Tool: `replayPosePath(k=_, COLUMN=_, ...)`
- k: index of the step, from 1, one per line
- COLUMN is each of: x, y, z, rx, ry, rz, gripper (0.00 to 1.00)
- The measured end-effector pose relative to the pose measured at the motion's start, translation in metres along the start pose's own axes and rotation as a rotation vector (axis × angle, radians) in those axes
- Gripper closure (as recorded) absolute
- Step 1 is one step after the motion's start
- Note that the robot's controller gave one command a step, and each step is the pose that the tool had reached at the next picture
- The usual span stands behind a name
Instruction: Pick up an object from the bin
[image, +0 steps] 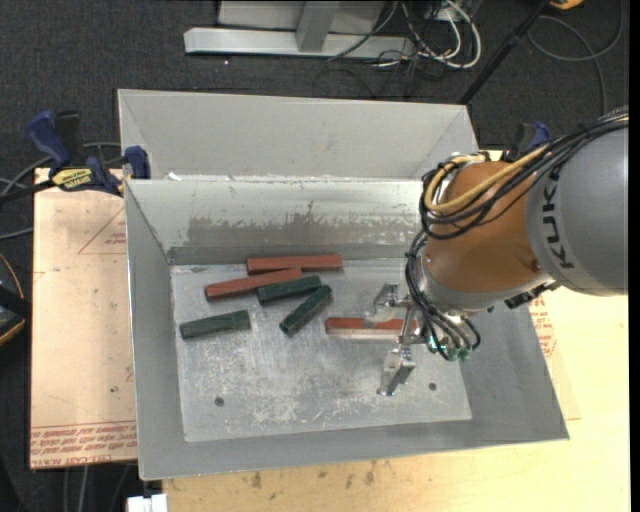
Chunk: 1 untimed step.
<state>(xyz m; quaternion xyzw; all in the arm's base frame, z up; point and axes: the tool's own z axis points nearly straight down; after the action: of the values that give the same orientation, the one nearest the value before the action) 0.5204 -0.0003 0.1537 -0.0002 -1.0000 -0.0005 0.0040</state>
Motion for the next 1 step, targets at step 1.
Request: replayPosePath(k=1, x=-0.0019, y=0.0, z=-0.004, rx=0.0, ry=-0.008, rz=0.0, gripper=0.0)
